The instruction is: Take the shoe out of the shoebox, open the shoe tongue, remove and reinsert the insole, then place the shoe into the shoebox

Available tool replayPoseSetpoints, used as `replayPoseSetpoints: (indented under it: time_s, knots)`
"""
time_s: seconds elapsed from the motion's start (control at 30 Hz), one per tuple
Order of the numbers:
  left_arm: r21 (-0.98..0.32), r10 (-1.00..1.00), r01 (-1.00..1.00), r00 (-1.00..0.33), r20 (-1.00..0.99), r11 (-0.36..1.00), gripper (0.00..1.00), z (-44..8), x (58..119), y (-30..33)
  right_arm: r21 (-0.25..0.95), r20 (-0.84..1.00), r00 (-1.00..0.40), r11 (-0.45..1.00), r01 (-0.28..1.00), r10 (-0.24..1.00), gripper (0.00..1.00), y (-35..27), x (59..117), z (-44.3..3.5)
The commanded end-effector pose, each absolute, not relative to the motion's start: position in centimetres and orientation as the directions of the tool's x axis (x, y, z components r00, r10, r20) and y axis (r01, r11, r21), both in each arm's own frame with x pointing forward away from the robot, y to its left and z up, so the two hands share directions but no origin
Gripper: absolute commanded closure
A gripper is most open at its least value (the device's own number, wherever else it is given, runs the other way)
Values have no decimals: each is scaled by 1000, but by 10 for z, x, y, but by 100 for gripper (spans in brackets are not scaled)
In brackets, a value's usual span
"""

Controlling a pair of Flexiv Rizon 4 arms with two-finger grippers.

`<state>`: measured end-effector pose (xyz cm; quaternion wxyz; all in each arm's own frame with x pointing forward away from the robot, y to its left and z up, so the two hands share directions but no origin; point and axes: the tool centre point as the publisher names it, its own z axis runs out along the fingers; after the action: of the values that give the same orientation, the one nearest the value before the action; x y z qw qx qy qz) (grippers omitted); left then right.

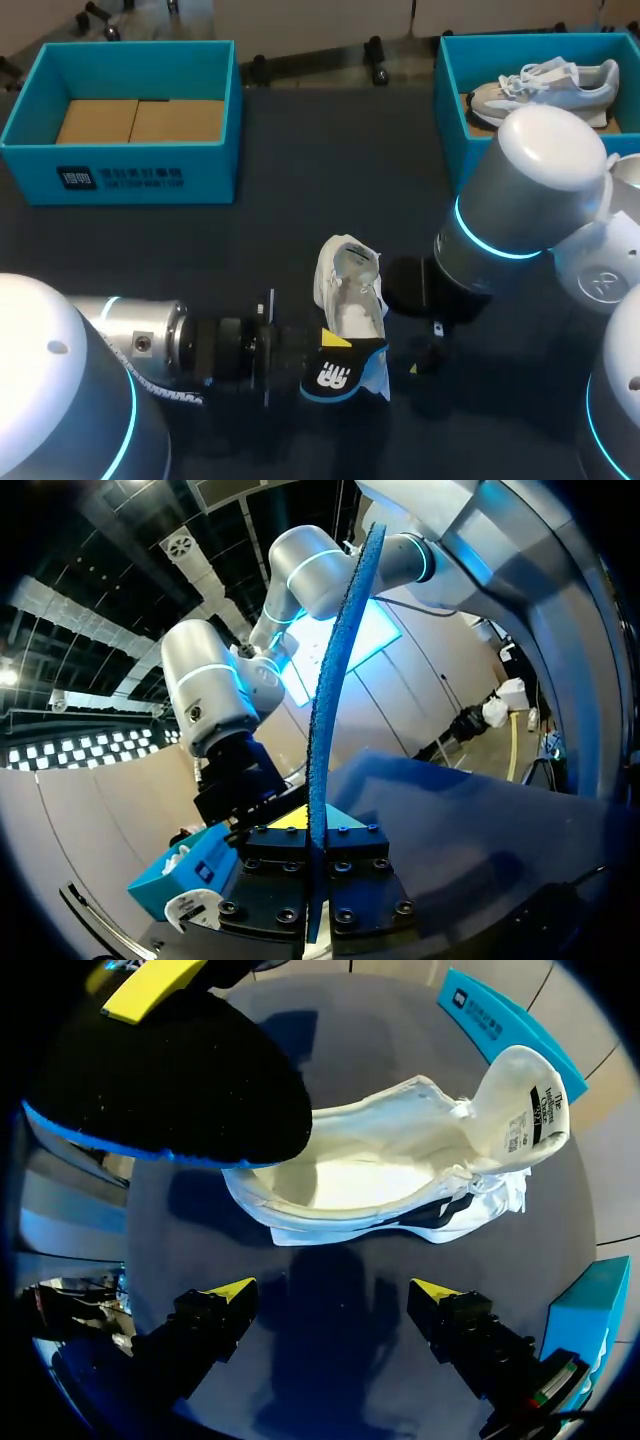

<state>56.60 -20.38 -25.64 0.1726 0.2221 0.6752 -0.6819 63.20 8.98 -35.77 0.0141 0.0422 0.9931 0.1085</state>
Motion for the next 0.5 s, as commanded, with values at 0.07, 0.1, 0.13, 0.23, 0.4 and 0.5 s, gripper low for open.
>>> replayPoseSetpoints:
  time_s: [0.07,0.1,0.13,0.23,0.4,0.5]
  knots:
    - [-845,58,535,-843,-535,-13,100,-258,569,-204,220,-21,-996,972,80,87,0,88,631,-358]
    - [-845,57,535,-843,-535,-11,100,-259,570,-204,220,-21,-996,972,80,87,0,88,631,-358]
    - [-845,56,534,-844,-534,-9,100,-259,571,-204,220,-21,-996,972,80,87,0,88,631,-358]
    - [-846,53,533,-845,-532,-4,100,-260,572,-204,220,-21,-996,972,80,87,0,88,631,-358]
    - [-848,52,530,-847,-529,-2,100,-264,576,-205,220,-21,-996,972,80,87,0,88,631,-358]
    - [-850,52,526,-849,-526,-1,100,-268,577,-207,220,-21,-996,972,80,87,0,88,631,-358]
